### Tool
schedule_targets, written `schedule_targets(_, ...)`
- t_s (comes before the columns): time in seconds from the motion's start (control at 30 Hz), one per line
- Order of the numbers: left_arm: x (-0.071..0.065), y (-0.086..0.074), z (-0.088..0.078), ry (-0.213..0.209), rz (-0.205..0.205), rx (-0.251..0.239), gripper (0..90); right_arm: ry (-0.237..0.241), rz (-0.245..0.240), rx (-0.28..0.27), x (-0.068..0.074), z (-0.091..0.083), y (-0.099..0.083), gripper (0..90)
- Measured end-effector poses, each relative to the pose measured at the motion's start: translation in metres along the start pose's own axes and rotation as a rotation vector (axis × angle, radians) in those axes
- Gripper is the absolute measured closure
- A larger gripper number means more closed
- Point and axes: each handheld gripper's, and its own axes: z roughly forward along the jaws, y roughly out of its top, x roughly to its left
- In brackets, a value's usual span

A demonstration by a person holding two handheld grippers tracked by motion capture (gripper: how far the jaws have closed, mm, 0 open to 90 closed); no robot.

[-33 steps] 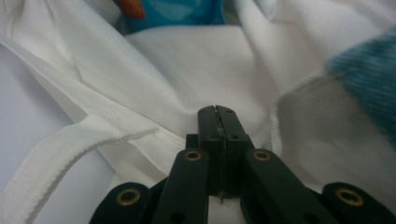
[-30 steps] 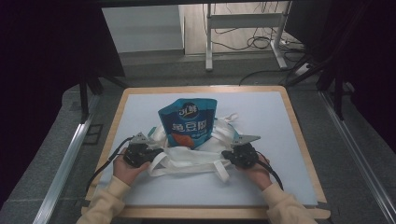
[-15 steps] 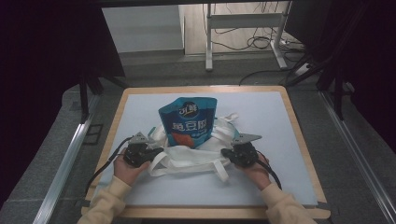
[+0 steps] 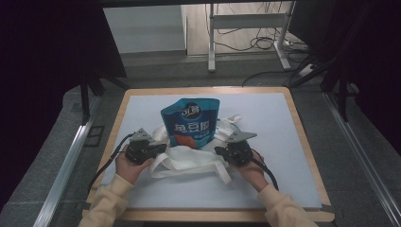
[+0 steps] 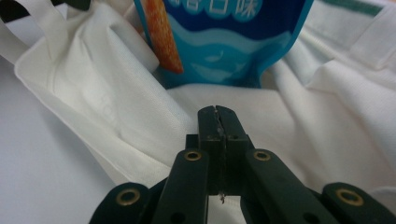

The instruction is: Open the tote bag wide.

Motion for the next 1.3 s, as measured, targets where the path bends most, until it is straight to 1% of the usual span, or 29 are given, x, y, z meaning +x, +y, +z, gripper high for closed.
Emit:
schedule_targets(0.07, 0.001, 0.000, 0.002, 0.002, -0.006, 0.005, 90.0, 0.001, 0.000, 0.005, 0.000, 0.001, -0.001, 88.9)
schedule_targets(0.13, 0.004, 0.001, 0.009, 0.016, -0.017, 0.026, 90.0, 0.005, 0.005, 0.013, 0.000, 0.002, -0.003, 89.0)
schedule_targets(0.23, 0.006, 0.002, 0.012, 0.029, -0.022, 0.036, 90.0, 0.009, 0.003, 0.022, 0.000, 0.003, -0.005, 88.9)
schedule_targets(0.27, 0.008, 0.004, 0.016, 0.042, -0.032, 0.040, 90.0, 0.012, 0.000, 0.035, 0.001, 0.005, -0.007, 89.0)
schedule_targets(0.3, 0.008, 0.004, 0.016, 0.042, -0.032, 0.040, 90.0, 0.012, 0.000, 0.035, 0.001, 0.005, -0.007, 89.0)
schedule_targets(0.37, 0.015, 0.007, 0.022, 0.063, -0.040, 0.054, 90.0, 0.012, -0.006, 0.050, 0.002, 0.008, -0.011, 89.0)
schedule_targets(0.43, 0.016, 0.007, 0.024, 0.062, -0.046, 0.055, 90.0, 0.014, -0.009, 0.058, 0.002, 0.010, -0.013, 89.0)
schedule_targets(0.47, 0.019, 0.009, 0.029, 0.067, -0.061, 0.056, 90.0, 0.015, -0.007, 0.059, 0.002, 0.010, -0.014, 89.0)
schedule_targets(0.5, 0.019, 0.009, 0.029, 0.067, -0.061, 0.056, 90.0, 0.015, -0.007, 0.059, 0.002, 0.010, -0.014, 89.0)
schedule_targets(0.53, 0.022, 0.011, 0.031, 0.070, -0.075, 0.057, 90.0, 0.016, -0.009, 0.063, 0.002, 0.010, -0.016, 89.0)
schedule_targets(0.63, 0.025, 0.012, 0.032, 0.073, -0.086, 0.059, 90.0, 0.019, -0.009, 0.063, 0.002, 0.010, -0.019, 89.1)
schedule_targets(0.67, 0.029, 0.014, 0.034, 0.075, -0.100, 0.062, 90.0, 0.020, -0.015, 0.068, 0.002, 0.010, -0.021, 89.1)
schedule_targets(0.7, 0.029, 0.014, 0.034, 0.075, -0.100, 0.062, 90.0, 0.020, -0.015, 0.068, 0.002, 0.010, -0.021, 89.1)
schedule_targets(0.77, 0.037, 0.018, 0.036, 0.072, -0.118, 0.068, 90.0, 0.016, -0.022, 0.074, 0.004, 0.011, -0.024, 89.1)
schedule_targets(0.8, 0.037, 0.018, 0.036, 0.072, -0.118, 0.068, 90.0, 0.016, -0.022, 0.074, 0.004, 0.011, -0.024, 89.1)
schedule_targets(0.87, 0.042, 0.020, 0.038, 0.064, -0.140, 0.062, 90.0, 0.012, -0.038, 0.076, 0.005, 0.011, -0.027, 89.1)
schedule_targets(1.0, 0.044, 0.020, 0.040, 0.053, -0.156, 0.055, 90.0, 0.016, -0.033, 0.075, 0.004, 0.011, -0.029, 89.1)
schedule_targets(1.03, 0.044, 0.020, 0.040, 0.053, -0.156, 0.055, 90.0, 0.017, -0.033, 0.074, 0.003, 0.011, -0.029, 89.1)
schedule_targets(1.07, 0.043, 0.019, 0.039, 0.044, -0.151, 0.048, 90.0, 0.017, -0.032, 0.074, 0.003, 0.011, -0.029, 89.1)
schedule_targets(1.13, 0.042, 0.018, 0.035, 0.035, -0.134, 0.039, 89.9, 0.015, -0.032, 0.072, 0.003, 0.011, -0.029, 89.1)
schedule_targets(1.17, 0.040, 0.018, 0.033, 0.030, -0.136, 0.034, 89.1, 0.014, -0.032, 0.070, 0.003, 0.011, -0.029, 89.1)
schedule_targets(1.2, 0.037, 0.018, 0.028, 0.018, -0.131, 0.011, 88.6, 0.012, -0.030, 0.067, 0.003, 0.011, -0.029, 89.0)
schedule_targets(1.23, 0.037, 0.018, 0.028, 0.018, -0.131, 0.011, 88.6, 0.012, -0.030, 0.067, 0.003, 0.011, -0.029, 89.0)
schedule_targets(1.27, 0.033, 0.018, 0.018, 0.000, -0.124, -0.012, 88.7, 0.018, -0.009, 0.060, 0.003, 0.009, -0.027, 88.9)
schedule_targets(1.3, 0.033, 0.018, 0.018, 0.000, -0.124, -0.012, 88.7, 0.018, -0.009, 0.060, 0.003, 0.009, -0.027, 88.9)
